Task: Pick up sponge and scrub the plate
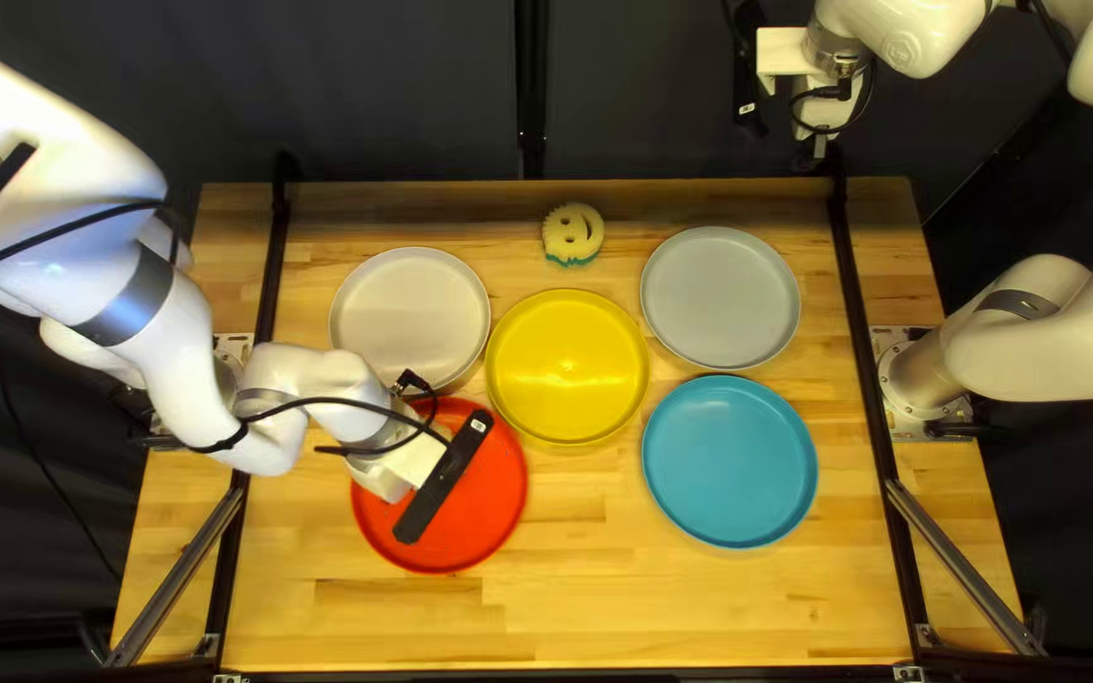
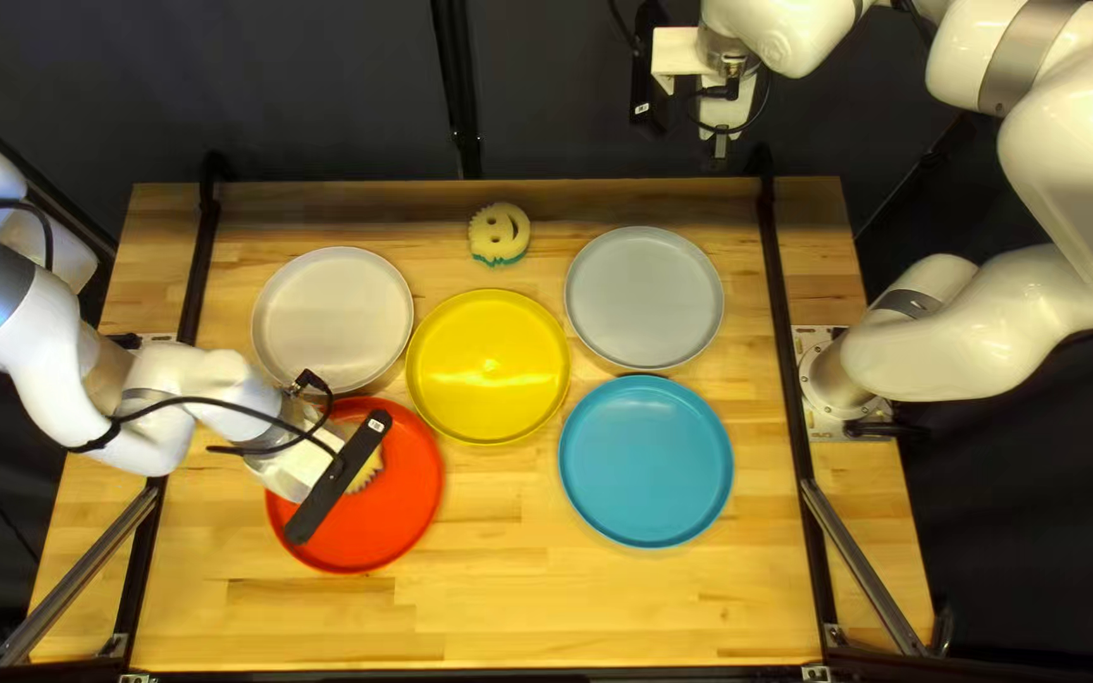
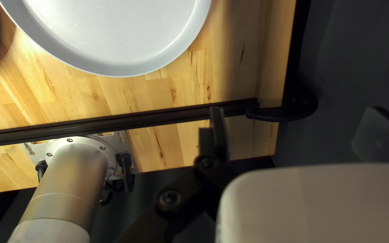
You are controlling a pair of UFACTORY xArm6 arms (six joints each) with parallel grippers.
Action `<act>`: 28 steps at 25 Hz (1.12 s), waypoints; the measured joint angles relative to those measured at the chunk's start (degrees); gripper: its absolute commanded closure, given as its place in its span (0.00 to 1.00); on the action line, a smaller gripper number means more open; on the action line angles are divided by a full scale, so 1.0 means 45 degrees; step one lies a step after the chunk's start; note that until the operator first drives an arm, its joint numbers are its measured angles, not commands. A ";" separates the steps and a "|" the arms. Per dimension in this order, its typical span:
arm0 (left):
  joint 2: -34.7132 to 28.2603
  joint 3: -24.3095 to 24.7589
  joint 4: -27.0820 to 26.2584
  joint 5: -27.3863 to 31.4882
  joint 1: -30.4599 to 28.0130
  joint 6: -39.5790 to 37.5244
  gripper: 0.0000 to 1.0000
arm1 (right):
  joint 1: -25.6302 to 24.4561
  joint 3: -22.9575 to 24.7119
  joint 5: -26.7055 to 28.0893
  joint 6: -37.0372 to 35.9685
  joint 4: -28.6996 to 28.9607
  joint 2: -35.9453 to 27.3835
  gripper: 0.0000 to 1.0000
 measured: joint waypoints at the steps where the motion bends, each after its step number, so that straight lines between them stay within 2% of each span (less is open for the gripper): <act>1: 0.0306 -0.0329 0.0221 -0.0028 -0.0147 -0.0245 1.00 | 0.0000 0.0000 0.0000 0.0000 0.0000 0.0000 0.00; 5: 0.1080 -0.1219 0.0993 -0.0051 -0.0466 -0.0916 1.00 | 0.0000 0.0000 0.0000 0.0000 0.0000 0.0000 0.00; 8: 0.0704 -0.0958 0.1221 0.0075 -0.0380 -0.1048 1.00 | 0.0000 0.0000 0.0000 0.0000 0.0000 0.0000 0.00; 16: -0.2202 0.0782 0.1498 0.1243 0.0829 -0.0809 1.00 | 0.0000 0.0000 0.0000 0.0000 0.0000 0.0000 0.00; 23: -0.5178 0.1622 0.2099 0.3740 0.2554 -0.0275 1.00 | 0.0000 0.0000 0.0000 0.0000 0.0000 0.0000 0.00; 28: -0.6982 0.2532 0.2365 0.5013 0.3884 0.0557 1.00 | 0.0000 0.0000 0.0000 0.0000 0.0000 0.0000 0.00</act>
